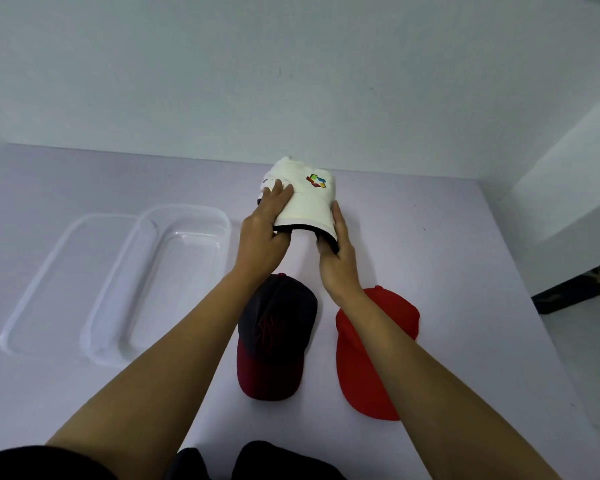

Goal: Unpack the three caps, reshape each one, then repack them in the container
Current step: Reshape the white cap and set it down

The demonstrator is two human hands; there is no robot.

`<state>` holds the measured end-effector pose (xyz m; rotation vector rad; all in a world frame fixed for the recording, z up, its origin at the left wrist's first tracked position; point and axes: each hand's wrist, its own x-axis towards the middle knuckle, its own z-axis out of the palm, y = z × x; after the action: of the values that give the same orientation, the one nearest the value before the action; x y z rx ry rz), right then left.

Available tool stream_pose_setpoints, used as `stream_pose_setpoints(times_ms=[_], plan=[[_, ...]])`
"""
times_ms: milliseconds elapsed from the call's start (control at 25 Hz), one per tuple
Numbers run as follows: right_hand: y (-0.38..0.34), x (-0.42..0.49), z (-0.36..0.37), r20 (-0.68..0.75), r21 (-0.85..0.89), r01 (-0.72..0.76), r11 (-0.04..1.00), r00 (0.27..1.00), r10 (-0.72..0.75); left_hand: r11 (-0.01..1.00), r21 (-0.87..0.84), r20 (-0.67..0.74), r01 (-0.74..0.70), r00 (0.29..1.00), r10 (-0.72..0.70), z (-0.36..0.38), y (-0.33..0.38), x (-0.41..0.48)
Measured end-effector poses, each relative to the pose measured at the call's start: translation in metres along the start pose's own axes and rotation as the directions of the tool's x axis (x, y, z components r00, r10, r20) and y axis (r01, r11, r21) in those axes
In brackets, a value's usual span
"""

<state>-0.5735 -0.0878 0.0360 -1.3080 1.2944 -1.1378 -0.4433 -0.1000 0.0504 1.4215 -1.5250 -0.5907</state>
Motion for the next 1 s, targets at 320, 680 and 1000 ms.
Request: stream_pose_setpoints(times_ms=[320, 680, 1000], plan=[[-0.016, 0.018, 0.002, 0.089, -0.217, 0.423, 0.880, 0.906, -0.414, 0.965, -0.262, -0.061, -0.022, 0.998, 0.006, -0.013, 0.008, -0.003], [-0.018, 0.022, -0.003, 0.031, -0.126, 0.515, 0.848, 0.856, -0.516, 0.978, -0.034, -0.065, -0.206, 0.977, 0.204, -0.012, 0.006, -0.002], [-0.032, 0.003, 0.031, -0.269, 0.035, 0.556, 0.830, 0.806, -0.528, 0.914, -0.103, -0.345, -0.393, 0.876, 0.338, -0.002, 0.019, -0.010]])
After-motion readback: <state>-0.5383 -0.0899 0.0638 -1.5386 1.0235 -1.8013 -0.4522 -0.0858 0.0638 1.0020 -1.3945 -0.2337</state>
